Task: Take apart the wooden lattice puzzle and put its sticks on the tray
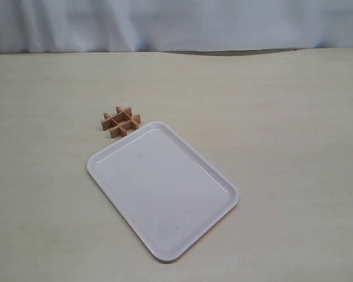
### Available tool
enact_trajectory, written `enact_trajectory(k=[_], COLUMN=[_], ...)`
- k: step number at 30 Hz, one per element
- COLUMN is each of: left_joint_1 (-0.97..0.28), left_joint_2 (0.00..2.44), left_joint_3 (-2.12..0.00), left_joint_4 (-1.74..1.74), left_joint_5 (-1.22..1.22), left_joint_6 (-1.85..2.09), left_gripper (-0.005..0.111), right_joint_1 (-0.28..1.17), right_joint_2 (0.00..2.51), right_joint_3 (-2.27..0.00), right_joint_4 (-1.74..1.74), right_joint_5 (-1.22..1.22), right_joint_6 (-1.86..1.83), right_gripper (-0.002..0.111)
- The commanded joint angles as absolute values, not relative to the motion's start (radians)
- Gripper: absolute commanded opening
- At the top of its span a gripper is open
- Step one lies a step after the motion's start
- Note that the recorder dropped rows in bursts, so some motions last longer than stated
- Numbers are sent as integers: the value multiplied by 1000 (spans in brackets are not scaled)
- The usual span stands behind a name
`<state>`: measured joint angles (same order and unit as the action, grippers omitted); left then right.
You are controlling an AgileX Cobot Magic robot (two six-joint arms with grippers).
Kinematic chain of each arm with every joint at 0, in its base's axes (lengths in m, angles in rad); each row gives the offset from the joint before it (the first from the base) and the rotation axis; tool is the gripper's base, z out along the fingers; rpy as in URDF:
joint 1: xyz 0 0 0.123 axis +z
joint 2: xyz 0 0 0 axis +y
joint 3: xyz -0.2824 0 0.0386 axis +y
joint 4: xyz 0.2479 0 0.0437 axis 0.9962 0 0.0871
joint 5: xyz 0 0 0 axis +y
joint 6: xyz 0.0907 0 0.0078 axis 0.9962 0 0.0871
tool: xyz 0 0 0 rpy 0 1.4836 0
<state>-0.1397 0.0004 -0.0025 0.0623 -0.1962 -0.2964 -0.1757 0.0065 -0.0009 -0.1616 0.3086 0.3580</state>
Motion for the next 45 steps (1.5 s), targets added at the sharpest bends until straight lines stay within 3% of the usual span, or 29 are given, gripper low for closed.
enact_trajectory(k=[1,4,9,12,19,24,29,36,45], left_joint_1=[-145,-145,-145,-145,-155,-297,-327,-325,-325], left_joint_2=[0,0,101,403,1203,1593,1743,1816,1989], left_joint_3=[0,-14,-215,-431,-795,-962,-1054,-1134,-1344], left_joint_4=[39,39,39,74,277,135,71,90,49], left_joint_5=[-348,-476,-431,-326,368,634,681,567,767], left_joint_6=[-527,-544,-424,-300,-199,51,130,146,248], left_gripper=[0,0,0,0,0,0,0,0,0], right_joint_1=[-184,-184,-184,-184,-184,-184,-184,-184,-184], right_joint_2=[0,0,0,0,0,0,0,0,0], right_joint_3=[0,0,0,0,0,0,0,0,0], right_joint_4=[-166,-166,-166,-166,-166,-166,-166,-166,-166], right_joint_5=[296,296,296,296,296,296,296,296,296], right_joint_6=[360,360,360,360,360,360,360,360,360], right_gripper=[5,5,5,5,5,5,5,5,5])
